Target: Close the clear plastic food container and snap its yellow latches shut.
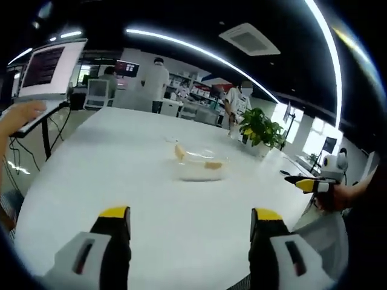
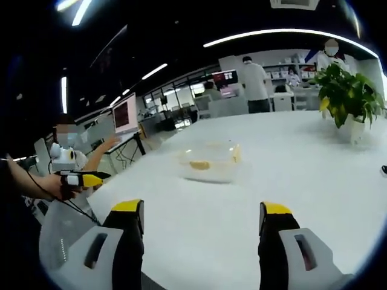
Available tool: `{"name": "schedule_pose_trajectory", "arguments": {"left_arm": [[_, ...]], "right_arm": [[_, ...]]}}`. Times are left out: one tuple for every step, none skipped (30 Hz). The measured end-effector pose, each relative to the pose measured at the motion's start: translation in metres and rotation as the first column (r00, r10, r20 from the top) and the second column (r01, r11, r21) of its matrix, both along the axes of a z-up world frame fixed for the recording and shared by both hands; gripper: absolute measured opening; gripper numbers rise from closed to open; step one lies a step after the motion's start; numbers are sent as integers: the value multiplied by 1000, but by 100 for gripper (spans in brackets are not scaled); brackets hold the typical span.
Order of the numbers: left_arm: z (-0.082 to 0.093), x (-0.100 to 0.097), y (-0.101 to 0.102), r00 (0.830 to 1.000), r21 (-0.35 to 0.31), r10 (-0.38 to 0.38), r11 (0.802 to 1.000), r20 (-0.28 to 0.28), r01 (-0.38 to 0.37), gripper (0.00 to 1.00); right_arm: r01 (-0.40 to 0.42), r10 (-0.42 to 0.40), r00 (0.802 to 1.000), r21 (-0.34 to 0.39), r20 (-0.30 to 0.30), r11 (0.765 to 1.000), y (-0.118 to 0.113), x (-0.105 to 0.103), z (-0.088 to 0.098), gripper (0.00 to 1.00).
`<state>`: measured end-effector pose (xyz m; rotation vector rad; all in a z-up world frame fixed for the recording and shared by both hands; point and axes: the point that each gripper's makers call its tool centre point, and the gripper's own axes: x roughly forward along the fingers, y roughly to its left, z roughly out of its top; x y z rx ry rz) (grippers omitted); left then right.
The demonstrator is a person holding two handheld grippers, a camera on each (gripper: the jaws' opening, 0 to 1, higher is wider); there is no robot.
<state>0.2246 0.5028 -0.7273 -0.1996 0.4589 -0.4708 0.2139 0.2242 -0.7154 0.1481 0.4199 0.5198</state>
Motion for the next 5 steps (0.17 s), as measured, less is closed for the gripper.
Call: {"name": "schedule_pose_trajectory", "arguments": {"left_arm": [[0, 0, -1, 1000, 6, -5, 1000, 2, 5, 78], [-1, 0, -2, 1000, 9, -8, 1000, 1, 8, 78], [-1, 0, -2, 1000, 9, -9, 1000, -1, 9, 77], [-3, 0, -1, 1000, 7, -11, 1000, -4, 11, 77], [-4, 0, -2, 1000, 7, -12, 1000, -5, 12, 77]], "right_arm": [[-6, 6, 1000, -4, 1, 1000, 1, 0, -1, 76], [-12, 12, 1000, -7, 2, 1000, 2, 0, -1, 75], [-15, 15, 1000, -10, 1, 1000, 3, -1, -1, 75], [-16, 16, 1000, -16, 0, 1000, 3, -1, -2, 75], [-17, 17, 1000, -17, -3, 1000, 3, -1, -2, 75]]}}
